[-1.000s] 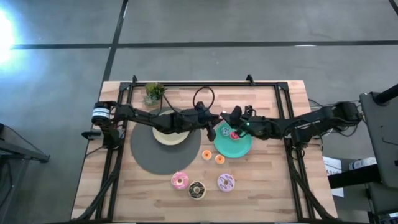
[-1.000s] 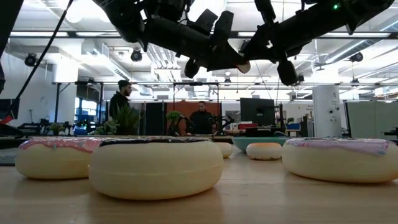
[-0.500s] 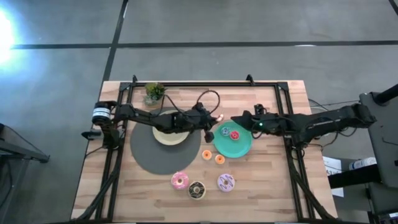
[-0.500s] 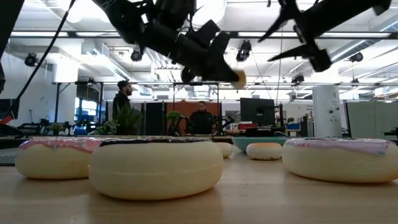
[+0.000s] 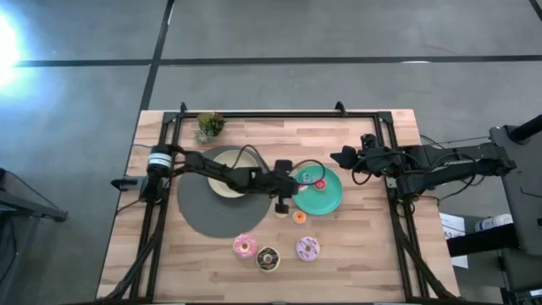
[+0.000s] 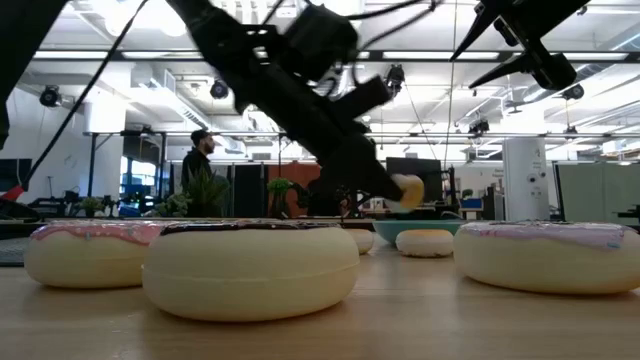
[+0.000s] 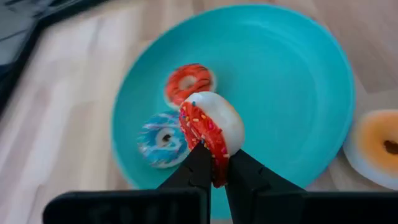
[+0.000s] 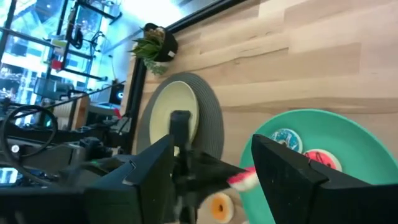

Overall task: Pick & Place donuts
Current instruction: Put the small right red donut on the light blue plate

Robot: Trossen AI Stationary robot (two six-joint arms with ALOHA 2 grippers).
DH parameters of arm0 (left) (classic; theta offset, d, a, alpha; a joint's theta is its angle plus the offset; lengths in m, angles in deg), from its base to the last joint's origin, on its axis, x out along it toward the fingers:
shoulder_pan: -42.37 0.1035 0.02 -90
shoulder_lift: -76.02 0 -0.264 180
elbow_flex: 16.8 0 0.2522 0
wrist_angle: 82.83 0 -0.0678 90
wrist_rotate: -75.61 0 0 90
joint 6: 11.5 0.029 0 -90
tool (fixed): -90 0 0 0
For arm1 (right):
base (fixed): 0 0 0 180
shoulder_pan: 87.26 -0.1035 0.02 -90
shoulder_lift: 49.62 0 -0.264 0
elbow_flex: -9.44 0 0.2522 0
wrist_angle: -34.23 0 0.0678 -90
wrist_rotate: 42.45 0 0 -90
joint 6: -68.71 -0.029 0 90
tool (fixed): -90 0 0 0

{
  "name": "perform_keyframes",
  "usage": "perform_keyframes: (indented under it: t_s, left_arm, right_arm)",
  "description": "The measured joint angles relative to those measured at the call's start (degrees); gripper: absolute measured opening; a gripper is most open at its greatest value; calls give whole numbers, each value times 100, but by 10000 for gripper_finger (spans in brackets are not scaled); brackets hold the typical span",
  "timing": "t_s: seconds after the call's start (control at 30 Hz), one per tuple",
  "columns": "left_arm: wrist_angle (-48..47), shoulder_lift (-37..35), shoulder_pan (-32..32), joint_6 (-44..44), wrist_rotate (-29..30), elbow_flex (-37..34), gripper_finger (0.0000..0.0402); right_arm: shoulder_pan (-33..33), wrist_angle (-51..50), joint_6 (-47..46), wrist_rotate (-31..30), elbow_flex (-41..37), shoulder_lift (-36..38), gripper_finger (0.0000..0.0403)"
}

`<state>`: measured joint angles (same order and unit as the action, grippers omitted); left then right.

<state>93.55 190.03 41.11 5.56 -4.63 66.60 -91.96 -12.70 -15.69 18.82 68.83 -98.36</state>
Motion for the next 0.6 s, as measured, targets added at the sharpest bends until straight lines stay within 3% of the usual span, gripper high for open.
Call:
perform_keyframes:
  t_s: [0.27, 0.6]
  left_arm:
    - [-1788, 695, -31, -46, -92, 1335, 26]
    - [-2370, 791, -59, -25, 323, 1830, 95]
  right_arm:
    - [-2, -6, 34, 7, 0, 64, 207]
    - [-3, -10, 215, 13, -2, 73, 207]
